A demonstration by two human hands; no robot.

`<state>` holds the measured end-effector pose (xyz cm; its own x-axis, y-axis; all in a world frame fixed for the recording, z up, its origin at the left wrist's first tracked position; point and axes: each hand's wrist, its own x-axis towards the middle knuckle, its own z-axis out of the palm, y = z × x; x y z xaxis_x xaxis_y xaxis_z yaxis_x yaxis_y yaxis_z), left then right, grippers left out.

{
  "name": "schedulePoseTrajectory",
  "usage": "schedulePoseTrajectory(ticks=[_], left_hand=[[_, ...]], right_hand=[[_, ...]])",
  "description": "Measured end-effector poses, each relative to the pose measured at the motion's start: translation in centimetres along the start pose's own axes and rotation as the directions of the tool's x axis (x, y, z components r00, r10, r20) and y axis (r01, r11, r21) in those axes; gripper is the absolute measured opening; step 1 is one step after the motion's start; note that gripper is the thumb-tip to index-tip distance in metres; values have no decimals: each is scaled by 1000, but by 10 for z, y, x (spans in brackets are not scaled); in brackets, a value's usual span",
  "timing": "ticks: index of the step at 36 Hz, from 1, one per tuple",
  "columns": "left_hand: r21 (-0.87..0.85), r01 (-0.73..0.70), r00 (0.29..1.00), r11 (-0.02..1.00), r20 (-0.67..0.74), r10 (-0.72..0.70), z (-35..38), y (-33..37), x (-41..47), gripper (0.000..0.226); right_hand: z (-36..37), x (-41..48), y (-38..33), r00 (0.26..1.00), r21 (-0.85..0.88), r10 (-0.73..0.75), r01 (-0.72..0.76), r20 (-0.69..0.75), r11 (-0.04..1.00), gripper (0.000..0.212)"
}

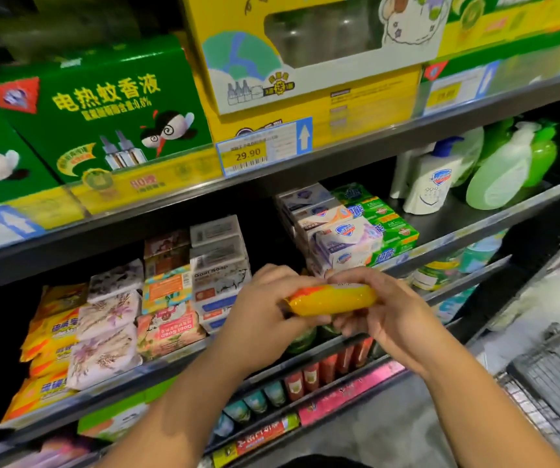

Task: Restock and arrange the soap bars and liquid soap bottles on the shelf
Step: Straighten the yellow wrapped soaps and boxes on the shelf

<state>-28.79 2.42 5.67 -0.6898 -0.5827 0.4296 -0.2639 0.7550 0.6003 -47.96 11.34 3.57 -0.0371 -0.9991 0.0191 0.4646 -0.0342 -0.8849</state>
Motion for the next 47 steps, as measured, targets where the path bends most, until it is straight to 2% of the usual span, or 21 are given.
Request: schedulePoseTrajectory(ticks=[2, 3, 5, 6, 7, 11, 13, 16, 19, 20, 22, 24, 26, 28, 30, 33, 36, 39, 42, 45, 47], left_hand=[[-175, 194, 981, 965, 39, -190, -2, 10, 2, 25], [-305, 296, 955, 905, 80, -286, -2, 14, 3, 26], [-488, 416, 906, 768, 146, -397, 1, 18, 5, 35], [-527, 437, 893, 729, 161, -420, 5, 20, 6, 38], [-546, 455, 882, 703, 171, -439, 9, 21, 7, 40], [-581, 513, 838, 632, 178, -516, 31, 25, 5, 41], [-612, 517, 824, 599, 165, -543, 40, 23, 2, 55], [-618, 513, 840, 596, 218, -497, 47, 19, -7, 85], [-499, 528, 849, 687, 311, -427, 49, 18, -17, 85], [-439, 522, 852, 731, 314, -419, 50, 18, -20, 81], [-391, 489, 871, 780, 263, -415, 53, 18, -26, 70], [-424, 494, 868, 759, 188, -459, 55, 17, -31, 59], [-446, 519, 846, 730, 142, -515, 58, 12, -36, 64], [-396, 513, 848, 762, 92, -522, 61, 9, -38, 61], [-366, 505, 850, 782, 54, -524, 63, 9, -39, 36], [-405, 568, 790, 716, 24, -613, 63, 9, -42, 13], [-478, 639, 715, 603, 82, -694, 59, 12, -51, 29], [-575, 587, 721, 570, 51, -691, 54, 15, -57, 25], [-696, 508, 712, 508, 7, -702, 51, 14, -64, 49], [-677, 473, 713, 564, -81, -696, 49, 9, -79, 51], [-641, 483, 721, 596, -95, -687, 46, 6, -91, 40]], right_hand=[[-5, -7, -5, 998, -32, 47, -46, 42, 998, 83], [-7, -10, -7, 997, -109, 64, -59, 47, 992, 81], [-12, -12, -8, 999, -297, 40, -43, -17, 954, 45], [-14, -12, -8, 998, -356, 2, -26, -68, 934, 31], [-16, -12, -7, 994, -376, -36, -7, -106, 927, 30], [-26, -17, -1, 979, -226, -86, 43, -183, 973, 52], [-29, -19, 5, 971, -272, -102, 41, -215, 961, 40], [-34, -21, 11, 946, -244, -62, -19, -320, 970, 19], [-41, -25, 9, 940, -15, 99, -110, -325, 994, 11], [-45, -27, 7, 947, 84, 160, -141, -280, 986, 14], [-56, -31, 6, 967, 224, 219, -187, -130, 957, 35], [-63, -35, 6, 975, 260, 220, -216, 17, 941, 59], [-67, -35, 9, 974, 181, 212, -222, 76, 958, 65], [-66, -30, 14, 976, 65, 212, -214, 41, 975, 59], [-63, -21, 19, 981, -31, 192, -192, -11, 981, 49], [-58, -10, 24, 979, -197, 187, -201, -88, 960, 53], [-53, -4, 27, 980, -297, 191, -200, -57, 934, 50], [-42, 3, 31, 981, -276, 194, -194, -26, 942, 26], [-30, 9, 37, 971, -272, 239, -233, -10, 934, 43], [-20, 11, 40, 933, -249, 355, -331, 56, 910, 56], [-12, 13, 43, 917, -297, 392, -356, 70, 886, 40]])
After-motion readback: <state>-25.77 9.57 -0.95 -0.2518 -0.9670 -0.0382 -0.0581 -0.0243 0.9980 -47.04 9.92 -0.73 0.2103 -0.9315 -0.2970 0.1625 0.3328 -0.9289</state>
